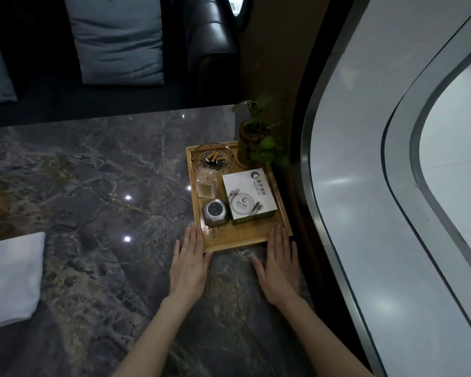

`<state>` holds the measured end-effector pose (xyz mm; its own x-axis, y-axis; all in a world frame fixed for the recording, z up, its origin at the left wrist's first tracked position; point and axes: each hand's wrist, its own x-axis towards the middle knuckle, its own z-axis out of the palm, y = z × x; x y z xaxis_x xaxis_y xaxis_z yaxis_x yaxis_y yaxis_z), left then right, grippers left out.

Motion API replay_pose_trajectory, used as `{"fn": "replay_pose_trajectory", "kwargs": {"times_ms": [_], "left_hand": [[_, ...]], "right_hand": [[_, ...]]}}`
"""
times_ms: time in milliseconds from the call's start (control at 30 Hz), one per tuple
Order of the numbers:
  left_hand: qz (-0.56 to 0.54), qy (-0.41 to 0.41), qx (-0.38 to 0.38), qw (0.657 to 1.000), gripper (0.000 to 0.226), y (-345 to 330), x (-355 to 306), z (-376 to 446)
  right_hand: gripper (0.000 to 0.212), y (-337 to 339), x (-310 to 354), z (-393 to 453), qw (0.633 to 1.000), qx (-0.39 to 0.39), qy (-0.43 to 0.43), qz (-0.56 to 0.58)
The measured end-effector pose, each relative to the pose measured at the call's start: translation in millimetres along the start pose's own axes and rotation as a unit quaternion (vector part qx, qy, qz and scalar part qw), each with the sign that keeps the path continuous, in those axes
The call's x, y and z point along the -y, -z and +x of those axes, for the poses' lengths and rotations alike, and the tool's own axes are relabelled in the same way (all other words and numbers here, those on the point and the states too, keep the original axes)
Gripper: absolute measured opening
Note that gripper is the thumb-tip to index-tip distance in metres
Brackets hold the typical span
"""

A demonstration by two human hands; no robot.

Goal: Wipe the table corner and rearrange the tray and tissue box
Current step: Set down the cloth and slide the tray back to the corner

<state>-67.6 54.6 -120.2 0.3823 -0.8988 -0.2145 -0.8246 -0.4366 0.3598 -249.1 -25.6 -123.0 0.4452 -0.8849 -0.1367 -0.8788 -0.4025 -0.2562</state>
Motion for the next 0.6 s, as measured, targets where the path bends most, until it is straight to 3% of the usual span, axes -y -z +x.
{"fn": "replay_pose_trajectory", "kwargs": {"times_ms": [600], "left_hand": [[-0.033,-0.005,0.001,0.999,0.085,-2.1,-10.3,-4.7]], "right_hand": [[0.079,4.1,-10.4,-7.9,0.999,0.012,-0.014,-0.027]]}}
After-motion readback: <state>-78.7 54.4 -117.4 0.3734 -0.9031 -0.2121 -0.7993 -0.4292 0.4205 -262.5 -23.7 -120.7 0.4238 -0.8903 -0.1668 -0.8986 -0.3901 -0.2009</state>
